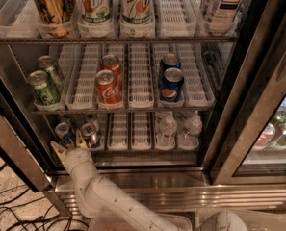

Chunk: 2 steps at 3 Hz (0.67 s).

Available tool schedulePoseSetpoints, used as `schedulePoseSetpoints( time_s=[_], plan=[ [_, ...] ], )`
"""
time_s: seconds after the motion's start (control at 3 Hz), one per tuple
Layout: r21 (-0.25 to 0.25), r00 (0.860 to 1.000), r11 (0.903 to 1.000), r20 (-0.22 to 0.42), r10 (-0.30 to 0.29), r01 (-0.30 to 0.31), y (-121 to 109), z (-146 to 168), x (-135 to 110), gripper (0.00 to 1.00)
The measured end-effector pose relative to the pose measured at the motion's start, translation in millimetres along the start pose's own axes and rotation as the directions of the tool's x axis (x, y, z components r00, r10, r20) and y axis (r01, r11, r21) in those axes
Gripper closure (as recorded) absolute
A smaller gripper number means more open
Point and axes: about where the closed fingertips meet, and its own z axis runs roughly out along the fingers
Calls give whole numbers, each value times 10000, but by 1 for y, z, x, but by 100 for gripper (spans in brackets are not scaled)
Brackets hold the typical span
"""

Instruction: Pick redbull can from bottom shelf of fridge

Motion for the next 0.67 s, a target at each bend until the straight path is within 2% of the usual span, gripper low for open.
schedulePoseSetpoints(
  time_s=[0.33,0.67],
  plan=[
    [-6,10000,10000,-35,-5,5,-2,13,2,31],
    [1,10000,10000,-41,-3,3,-3,13,3,50]
  ],
)
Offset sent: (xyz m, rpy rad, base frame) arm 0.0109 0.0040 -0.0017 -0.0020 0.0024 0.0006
